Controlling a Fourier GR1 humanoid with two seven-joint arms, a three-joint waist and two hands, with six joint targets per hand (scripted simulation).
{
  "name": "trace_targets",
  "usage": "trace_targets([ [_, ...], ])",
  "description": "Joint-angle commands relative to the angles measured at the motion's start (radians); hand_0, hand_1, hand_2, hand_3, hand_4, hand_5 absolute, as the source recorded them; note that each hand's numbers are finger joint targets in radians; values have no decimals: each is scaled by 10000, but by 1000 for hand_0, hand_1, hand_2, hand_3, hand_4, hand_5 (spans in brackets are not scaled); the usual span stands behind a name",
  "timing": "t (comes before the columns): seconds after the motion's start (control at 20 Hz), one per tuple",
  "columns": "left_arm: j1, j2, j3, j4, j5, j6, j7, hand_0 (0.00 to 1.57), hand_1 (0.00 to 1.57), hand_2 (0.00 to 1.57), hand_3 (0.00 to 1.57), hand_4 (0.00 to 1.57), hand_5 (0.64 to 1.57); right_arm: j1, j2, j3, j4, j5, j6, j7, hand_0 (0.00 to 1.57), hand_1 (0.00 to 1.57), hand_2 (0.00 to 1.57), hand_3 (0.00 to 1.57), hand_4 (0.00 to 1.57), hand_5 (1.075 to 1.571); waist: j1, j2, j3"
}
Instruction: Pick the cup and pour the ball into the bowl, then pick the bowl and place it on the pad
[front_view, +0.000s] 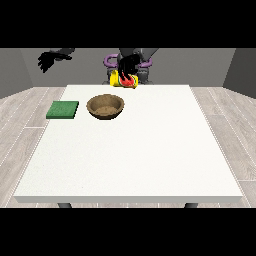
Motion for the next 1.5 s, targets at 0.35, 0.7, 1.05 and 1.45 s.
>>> trace_targets([
  [0.35,-760,-451,-2547,716,-3182,-2257,209,1457,1457,1571,1571,1509,1178,-78,-416,-217,416,-137,490,-314,0,0,0,0,0,1571,50,-23,-17],
  [0.7,-1023,-219,-2060,263,-3592,-2462,-470,1447,1447,1571,1571,1532,1135,-537,564,290,67,-58,-518,756,0,0,0,0,0,1568,312,88,-26],
  [1.05,856,-465,2662,-1744,1416,579,430,1236,1236,1543,1425,1513,1196,-30,344,-263,237,-61,-1066,560,0,0,0,0,225,1565,1718,74,-149],
  [1.45,3125,-1005,4811,-4215,7574,1814,-1659,0,0,0,0,0,1550,-863,1372,258,-290,67,-1670,442,0,0,0,0,303,1568,1384,1713,-248],
])
